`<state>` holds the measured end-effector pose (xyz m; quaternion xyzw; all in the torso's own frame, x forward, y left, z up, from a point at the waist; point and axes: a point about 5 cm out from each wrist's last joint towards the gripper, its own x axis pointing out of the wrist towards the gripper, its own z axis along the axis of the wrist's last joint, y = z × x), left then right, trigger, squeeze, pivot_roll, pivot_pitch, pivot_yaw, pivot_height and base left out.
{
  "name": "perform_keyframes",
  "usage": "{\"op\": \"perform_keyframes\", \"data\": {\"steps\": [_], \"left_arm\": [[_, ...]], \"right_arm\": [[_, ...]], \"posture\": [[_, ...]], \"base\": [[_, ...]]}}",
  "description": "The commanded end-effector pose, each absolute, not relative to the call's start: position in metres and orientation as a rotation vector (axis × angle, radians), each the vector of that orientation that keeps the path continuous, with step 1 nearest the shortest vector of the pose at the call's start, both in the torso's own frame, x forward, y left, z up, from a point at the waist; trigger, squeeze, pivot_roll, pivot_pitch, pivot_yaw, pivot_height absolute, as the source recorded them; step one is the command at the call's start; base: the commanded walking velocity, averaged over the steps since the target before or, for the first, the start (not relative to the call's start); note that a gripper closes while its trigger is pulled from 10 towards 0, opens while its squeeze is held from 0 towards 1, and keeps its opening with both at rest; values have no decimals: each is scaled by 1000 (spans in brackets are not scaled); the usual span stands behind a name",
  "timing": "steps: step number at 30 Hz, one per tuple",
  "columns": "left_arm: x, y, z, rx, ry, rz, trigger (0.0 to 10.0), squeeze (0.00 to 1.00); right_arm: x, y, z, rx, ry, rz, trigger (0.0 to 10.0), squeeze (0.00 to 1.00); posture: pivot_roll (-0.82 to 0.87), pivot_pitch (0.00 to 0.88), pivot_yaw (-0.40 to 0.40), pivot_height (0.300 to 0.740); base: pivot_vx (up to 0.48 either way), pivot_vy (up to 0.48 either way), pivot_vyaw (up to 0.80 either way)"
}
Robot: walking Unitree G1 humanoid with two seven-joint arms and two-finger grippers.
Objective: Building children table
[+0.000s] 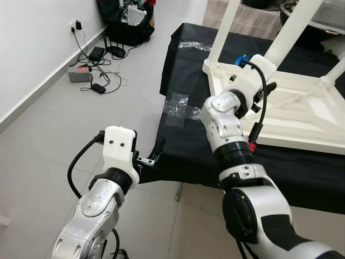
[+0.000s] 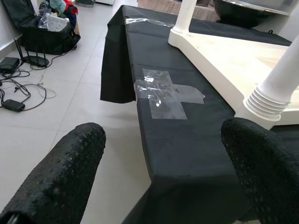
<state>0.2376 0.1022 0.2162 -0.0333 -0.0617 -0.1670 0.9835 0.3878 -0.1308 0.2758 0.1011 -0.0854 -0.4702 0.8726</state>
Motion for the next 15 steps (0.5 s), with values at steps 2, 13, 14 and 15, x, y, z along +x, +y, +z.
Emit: {"op": "perform_keyframes", "data": {"steps": [2,13,14,15], "left_arm": [[237,101,216,-66,-125,-332,10000,0],[237,98,218,-65,-132,-331,10000,0],[237,98,218,-65,-132,-331,10000,0],[237,98,218,-65,-133,-331,10000,0]], "right_arm": [[384,-155,217,161,74,-1120,10000,0],[381,-167,222,161,105,-1256,10000,0],[381,-167,222,161,105,-1256,10000,0],[381,-167,223,152,104,-1260,10000,0]], "posture": [[139,244,-132,740],[139,248,-133,740],[139,248,-133,740],[139,248,-133,740]], "base": [[0,0,0],[0,0,0],[0,0,0],[0,0,0]]}}
